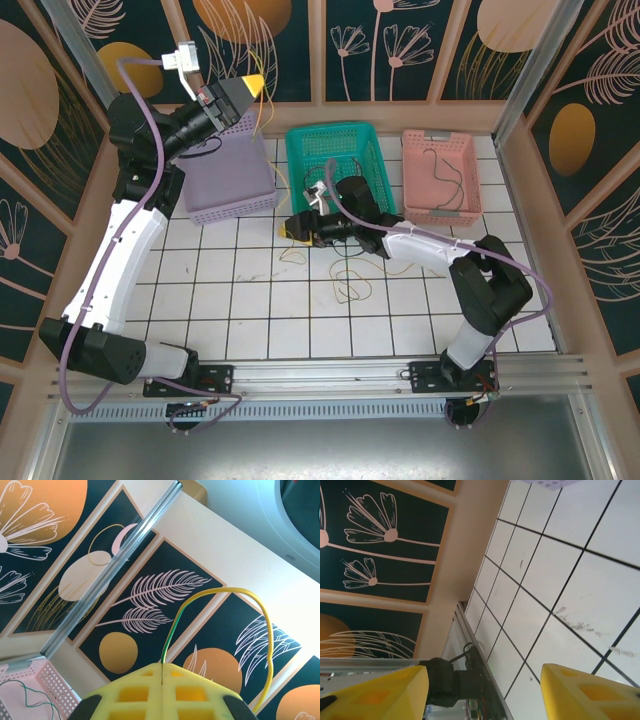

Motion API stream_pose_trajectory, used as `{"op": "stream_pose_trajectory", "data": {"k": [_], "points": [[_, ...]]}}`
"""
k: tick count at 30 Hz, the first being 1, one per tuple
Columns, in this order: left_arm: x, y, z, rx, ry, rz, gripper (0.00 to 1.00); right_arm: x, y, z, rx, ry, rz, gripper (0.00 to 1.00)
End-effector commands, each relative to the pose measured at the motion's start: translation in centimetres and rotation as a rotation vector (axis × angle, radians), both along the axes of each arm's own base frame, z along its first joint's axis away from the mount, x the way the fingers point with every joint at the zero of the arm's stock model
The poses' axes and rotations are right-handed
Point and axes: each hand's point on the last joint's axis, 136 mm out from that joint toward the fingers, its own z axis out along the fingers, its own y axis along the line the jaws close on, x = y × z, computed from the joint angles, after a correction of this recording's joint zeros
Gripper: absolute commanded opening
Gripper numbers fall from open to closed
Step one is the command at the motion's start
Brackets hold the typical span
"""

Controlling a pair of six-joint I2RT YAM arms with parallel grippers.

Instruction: Untangle the cables

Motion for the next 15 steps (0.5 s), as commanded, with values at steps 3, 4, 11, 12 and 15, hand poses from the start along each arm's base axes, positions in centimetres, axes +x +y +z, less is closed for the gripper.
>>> {"op": "stream_pose_trajectory", "data": {"k": [3,4,11,12,15], "points": [[-0.9,-0.1,1.6,-0.024,-0.06,-0.023,0.0,-0.8,0.8,0.9,0.078,0.009,0.086,0.59],[-1.0,-0.1,1.6,-0.023,-0.058,-0.024,0.0,-0.9,1.0,0.6,0.068,0.017,0.089,0.59],[-0.6,-0.1,-0.7,0.016,-0.007,-0.002,0.0,-0.5,1.4,-1.3,0.018,0.033,0.063,0.58],[-0.6,-0.1,-1.2,0.024,0.005,-0.001,0.0,-0.5,1.4,-1.7,0.005,0.03,0.058,0.58],[-0.6,0.0,-3.3,0.067,0.059,0.019,0.0,-0.4,0.7,-3.0,-0.072,0.001,0.028,0.57]]}}
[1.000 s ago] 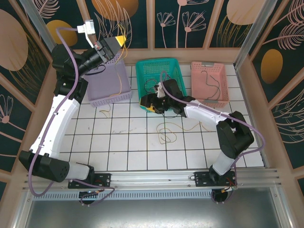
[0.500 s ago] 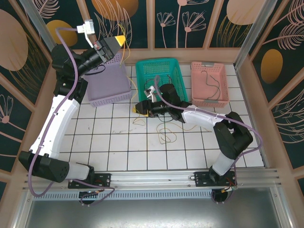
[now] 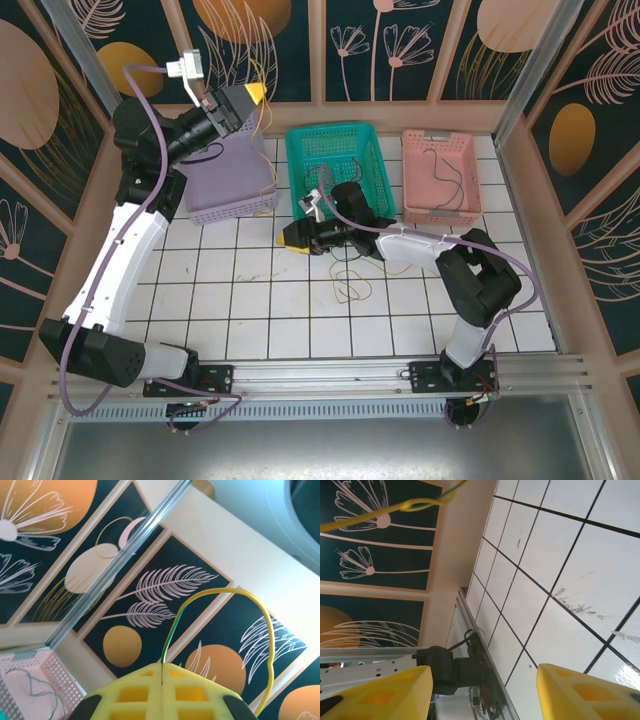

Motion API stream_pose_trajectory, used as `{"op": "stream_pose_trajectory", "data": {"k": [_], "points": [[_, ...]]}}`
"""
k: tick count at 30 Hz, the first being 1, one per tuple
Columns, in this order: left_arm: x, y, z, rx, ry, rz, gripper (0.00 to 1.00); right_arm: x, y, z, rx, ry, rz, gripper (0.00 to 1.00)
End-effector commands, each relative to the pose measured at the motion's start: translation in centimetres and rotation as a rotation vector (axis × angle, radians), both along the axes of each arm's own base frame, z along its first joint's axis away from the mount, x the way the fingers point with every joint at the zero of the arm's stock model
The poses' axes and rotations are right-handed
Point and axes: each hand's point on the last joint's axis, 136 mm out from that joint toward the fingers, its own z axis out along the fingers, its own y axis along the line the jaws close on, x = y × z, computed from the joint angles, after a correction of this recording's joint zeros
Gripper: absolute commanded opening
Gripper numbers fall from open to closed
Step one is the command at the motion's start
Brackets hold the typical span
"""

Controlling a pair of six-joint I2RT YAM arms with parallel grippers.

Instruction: Untangle the cables

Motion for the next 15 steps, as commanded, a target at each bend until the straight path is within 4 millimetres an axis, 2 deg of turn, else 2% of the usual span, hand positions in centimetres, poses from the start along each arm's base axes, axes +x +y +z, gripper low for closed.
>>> {"op": "stream_pose_trajectory", "data": {"k": [1,8,10,15], "points": [[-1.0,0.2,-1.7,0.058,0.027,0.021,0.0,0.3,-0.4,-0.6,-0.073,-0.076,-0.026,0.57],[-2.3,1.3,-8.6,0.178,0.165,0.089,0.0,-0.9,-3.8,-1.9,-0.207,-0.151,-0.071,0.56],[-3.0,1.5,-11.2,0.197,0.216,0.09,0.0,-1.4,-4.5,-1.8,-0.228,-0.17,-0.076,0.56],[-4.3,3.2,-19.7,0.275,0.389,0.172,0.0,-2.0,-6.3,-2.4,-0.313,-0.219,-0.093,0.56]]}}
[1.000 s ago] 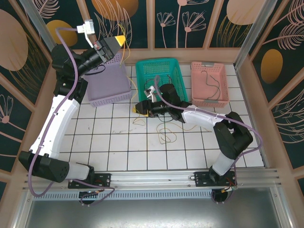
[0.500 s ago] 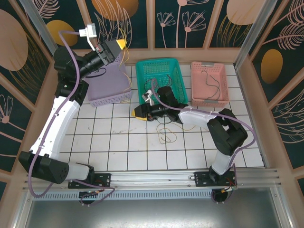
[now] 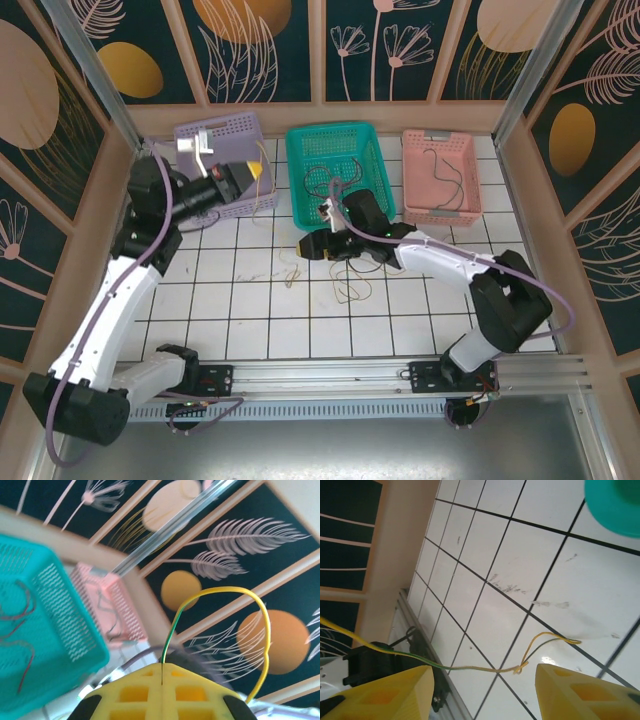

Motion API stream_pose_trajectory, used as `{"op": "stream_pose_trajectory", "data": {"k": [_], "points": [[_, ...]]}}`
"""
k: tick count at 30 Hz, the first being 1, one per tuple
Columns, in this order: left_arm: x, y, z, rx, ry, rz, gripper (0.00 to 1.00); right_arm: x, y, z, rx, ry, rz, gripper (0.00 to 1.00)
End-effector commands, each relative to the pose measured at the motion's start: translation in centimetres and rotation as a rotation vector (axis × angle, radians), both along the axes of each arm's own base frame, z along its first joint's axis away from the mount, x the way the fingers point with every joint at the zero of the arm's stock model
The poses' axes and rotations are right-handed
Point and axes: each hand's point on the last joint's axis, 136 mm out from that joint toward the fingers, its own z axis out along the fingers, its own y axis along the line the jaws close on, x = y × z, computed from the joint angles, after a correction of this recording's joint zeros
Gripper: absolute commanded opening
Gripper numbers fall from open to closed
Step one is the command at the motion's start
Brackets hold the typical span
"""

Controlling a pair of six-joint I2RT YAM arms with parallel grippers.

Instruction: Untangle the cables

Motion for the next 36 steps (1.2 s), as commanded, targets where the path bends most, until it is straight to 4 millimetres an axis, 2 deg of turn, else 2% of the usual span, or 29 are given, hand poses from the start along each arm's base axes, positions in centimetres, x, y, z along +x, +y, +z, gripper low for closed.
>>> {"op": "stream_pose_trajectory", "data": {"k": [1,4,8,11,16,19,24,36], "points": [[-0.3,1.6,-6.5,0.111,0.13,0.103,0.0,-1.0,-1.5,-1.7,-0.115,-0.051,0.007,0.56],[-0.5,3.6,-10.1,0.189,0.197,0.212,0.0,-2.2,-1.8,-3.9,-0.227,-0.1,0.049,0.55],[-0.5,5.9,-12.0,0.275,0.247,0.336,0.0,-3.8,-1.4,-6.7,-0.352,-0.2,0.121,0.53],[-0.7,6.9,-12.5,0.311,0.264,0.376,0.0,-4.5,-0.6,-7.9,-0.409,-0.28,0.169,0.52],[-1.2,7.0,-13.3,0.319,0.289,0.374,0.0,-5.5,1.5,-9.5,-0.485,-0.374,0.276,0.48],[-1.4,7.1,-13.3,0.314,0.29,0.381,0.0,-5.7,2.8,-10.3,-0.487,-0.369,0.31,0.43],[-1.5,7.0,-13.1,0.312,0.288,0.375,0.0,-5.3,4.1,-11.0,-0.493,-0.357,0.322,0.42],[-1.4,6.9,-12.9,0.302,0.283,0.369,0.0,-5.7,5.5,-12.4,-0.485,-0.313,0.356,0.39]]}}
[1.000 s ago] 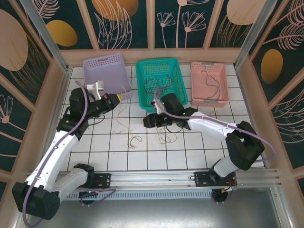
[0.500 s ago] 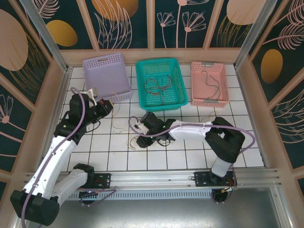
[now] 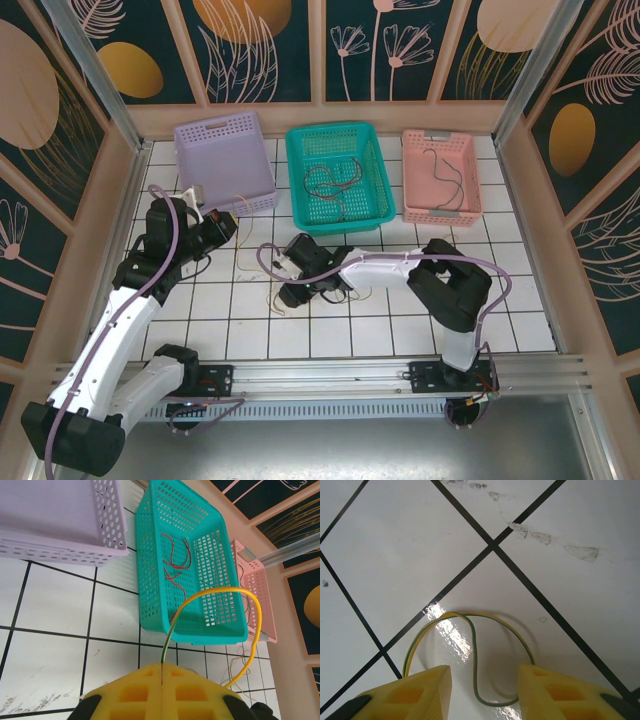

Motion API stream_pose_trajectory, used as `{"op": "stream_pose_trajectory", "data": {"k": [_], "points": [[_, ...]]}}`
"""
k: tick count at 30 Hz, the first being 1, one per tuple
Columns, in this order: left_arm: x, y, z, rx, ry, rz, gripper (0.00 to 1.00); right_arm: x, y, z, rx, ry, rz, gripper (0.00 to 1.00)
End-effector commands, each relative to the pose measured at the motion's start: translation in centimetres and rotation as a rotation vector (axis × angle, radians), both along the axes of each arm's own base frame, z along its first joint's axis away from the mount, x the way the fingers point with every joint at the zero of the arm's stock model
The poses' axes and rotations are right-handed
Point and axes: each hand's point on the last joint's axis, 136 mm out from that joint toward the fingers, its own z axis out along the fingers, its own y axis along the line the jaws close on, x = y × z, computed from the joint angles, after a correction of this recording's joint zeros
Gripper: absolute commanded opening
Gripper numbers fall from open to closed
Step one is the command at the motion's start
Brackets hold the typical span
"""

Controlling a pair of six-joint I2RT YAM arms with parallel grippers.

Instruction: Untangle the cables

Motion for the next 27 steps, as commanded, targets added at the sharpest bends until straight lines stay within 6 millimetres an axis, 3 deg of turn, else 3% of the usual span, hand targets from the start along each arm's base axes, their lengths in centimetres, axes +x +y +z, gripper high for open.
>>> {"op": "stream_pose_trajectory", "data": {"k": [1,6,9,12,16,23,27], "points": [[-0.2,0.0,0.1,0.01,-0.011,-0.007,0.0,-0.5,0.9,-0.2,-0.001,0.012,0.035,0.39],[-0.2,0.0,0.1,0.01,-0.011,-0.009,0.0,-0.6,1.4,-0.8,0.001,0.028,0.033,0.31],[-0.2,0.0,0.1,0.01,-0.011,-0.005,0.0,-0.5,1.5,-0.9,0.001,0.026,0.031,0.18],[-0.1,0.1,0.2,0.01,-0.012,0.0,0.0,-0.7,1.6,-0.2,0.03,0.027,0.036,0.07],[0.3,0.7,0.0,0.041,0.0,0.035,0.0,-1.7,1.6,2.9,0.148,0.076,0.066,0.0],[1.7,3.8,-2.1,0.22,0.099,0.166,0.0,-2.0,-2.6,7.6,0.324,0.242,0.014,0.0],[2.4,4.6,-2.7,0.254,0.117,0.21,0.0,0.1,-6.1,10.1,0.421,0.286,-0.1,0.0]]}}
